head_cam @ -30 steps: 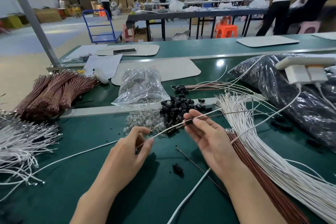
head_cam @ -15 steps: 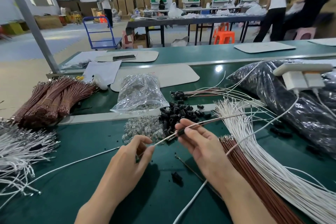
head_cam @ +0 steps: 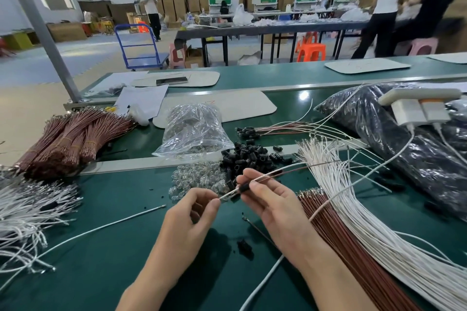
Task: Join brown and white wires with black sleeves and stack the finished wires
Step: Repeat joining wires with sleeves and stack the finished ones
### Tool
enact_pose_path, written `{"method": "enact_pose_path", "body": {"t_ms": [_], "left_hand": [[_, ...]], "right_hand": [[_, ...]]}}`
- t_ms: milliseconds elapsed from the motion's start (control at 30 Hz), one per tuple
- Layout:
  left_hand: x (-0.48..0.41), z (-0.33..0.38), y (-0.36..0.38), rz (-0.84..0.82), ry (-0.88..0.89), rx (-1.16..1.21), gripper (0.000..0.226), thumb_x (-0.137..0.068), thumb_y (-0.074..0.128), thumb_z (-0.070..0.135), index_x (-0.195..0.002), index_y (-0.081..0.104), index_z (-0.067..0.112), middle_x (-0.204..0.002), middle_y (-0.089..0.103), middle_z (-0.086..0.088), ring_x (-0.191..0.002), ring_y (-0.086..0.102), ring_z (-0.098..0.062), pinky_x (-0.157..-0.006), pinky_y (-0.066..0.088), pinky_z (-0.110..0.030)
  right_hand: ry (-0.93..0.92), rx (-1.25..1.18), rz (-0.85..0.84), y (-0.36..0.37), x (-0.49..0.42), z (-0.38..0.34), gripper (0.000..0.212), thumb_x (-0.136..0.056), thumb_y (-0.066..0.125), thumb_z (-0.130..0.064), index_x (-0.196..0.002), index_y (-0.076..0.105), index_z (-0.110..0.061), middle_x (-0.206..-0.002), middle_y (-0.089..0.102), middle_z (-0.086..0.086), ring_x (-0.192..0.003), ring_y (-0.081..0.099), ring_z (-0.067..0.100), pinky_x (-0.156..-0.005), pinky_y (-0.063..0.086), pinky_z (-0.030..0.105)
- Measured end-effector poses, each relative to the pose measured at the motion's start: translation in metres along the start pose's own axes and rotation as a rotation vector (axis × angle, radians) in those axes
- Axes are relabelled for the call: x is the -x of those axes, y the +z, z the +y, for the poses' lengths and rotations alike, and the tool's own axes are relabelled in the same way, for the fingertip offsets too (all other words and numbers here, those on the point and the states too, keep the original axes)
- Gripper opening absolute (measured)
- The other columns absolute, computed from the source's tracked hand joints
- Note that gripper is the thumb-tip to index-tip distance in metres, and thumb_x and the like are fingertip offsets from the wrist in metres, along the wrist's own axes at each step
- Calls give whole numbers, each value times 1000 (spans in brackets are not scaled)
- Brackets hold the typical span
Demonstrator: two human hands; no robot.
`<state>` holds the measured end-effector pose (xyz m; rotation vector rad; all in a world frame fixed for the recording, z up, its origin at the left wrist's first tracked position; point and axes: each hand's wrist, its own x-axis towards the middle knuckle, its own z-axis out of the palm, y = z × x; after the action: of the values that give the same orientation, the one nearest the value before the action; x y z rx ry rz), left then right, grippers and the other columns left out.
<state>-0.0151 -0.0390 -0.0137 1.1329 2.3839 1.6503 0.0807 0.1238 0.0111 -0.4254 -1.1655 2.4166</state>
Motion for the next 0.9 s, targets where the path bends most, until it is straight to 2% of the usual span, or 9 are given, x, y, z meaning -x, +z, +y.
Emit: {"method": "enact_pose_path", "body": {"t_ms": [100, 233, 333, 433, 533, 633, 767, 900], "left_hand": [[-1, 0, 0, 4, -27, -2, 5, -92, 60, 46, -93, 65, 42, -78, 66, 11, -66, 55, -9, -62, 45, -14], [-1, 3, -1, 30, -63, 48, 13, -89, 57, 52, -94, 65, 43, -76, 64, 12, -63, 53, -5, -60, 44, -13], [-1, 3, -2, 19, -70, 65, 16, -89, 56, 52, -95, 66, 41, -75, 64, 6, -62, 54, -9, -59, 45, -15], [0, 5, 0, -5, -60, 57, 16, -91, 57, 50, -95, 66, 39, -78, 65, -1, -67, 58, -23, -62, 48, -24], [0, 6, 1, -13, -51, 68, 19, -91, 53, 53, -97, 65, 40, -79, 66, -3, -70, 60, -26, -65, 49, -31], [2, 6, 2, -31, -38, 67, 23, -92, 51, 54, -99, 66, 38, -79, 65, -5, -69, 58, -27, -63, 47, -30], [1, 8, 4, -35, -43, 42, 21, -89, 54, 55, -95, 66, 40, -76, 67, 3, -66, 57, -21, -61, 46, -22], [1, 9, 3, -33, -59, 47, 17, -91, 54, 52, -92, 65, 40, -77, 67, 3, -66, 59, -23, -63, 48, -27]], "right_hand": [[-4, -43, 35, -4, -1, -4, 25, -97, 54, 2, -111, 73, -5, -110, 75, 16, -96, 73, 19, -79, 60, 24], [18, -36, 9, -1, 0, 0, 24, -97, 55, 1, -112, 73, -5, -111, 75, 17, -95, 73, 19, -80, 60, 25], [12, -31, 2, 0, 0, 1, 24, -97, 55, 1, -111, 74, -6, -111, 74, 17, -96, 73, 19, -79, 60, 25], [31, -6, -29, 2, 2, 5, 25, -97, 55, 0, -110, 75, -8, -112, 74, 16, -97, 73, 18, -78, 59, 23], [34, 38, -69, 4, 3, 10, 25, -98, 55, -1, -111, 74, -9, -112, 74, 15, -101, 72, 18, -79, 57, 22], [28, 44, -77, 5, 2, 11, 25, -98, 55, -1, -111, 75, -10, -113, 74, 15, -102, 72, 19, -79, 57, 22], [22, 51, -103, 6, 3, 12, 25, -98, 55, -1, -107, 77, -11, -114, 74, 16, -104, 72, 20, -81, 57, 23], [19, 68, -124, 9, 5, 14, 27, -99, 55, -1, -105, 78, -13, -115, 74, 15, -105, 71, 20, -82, 56, 22]]}}
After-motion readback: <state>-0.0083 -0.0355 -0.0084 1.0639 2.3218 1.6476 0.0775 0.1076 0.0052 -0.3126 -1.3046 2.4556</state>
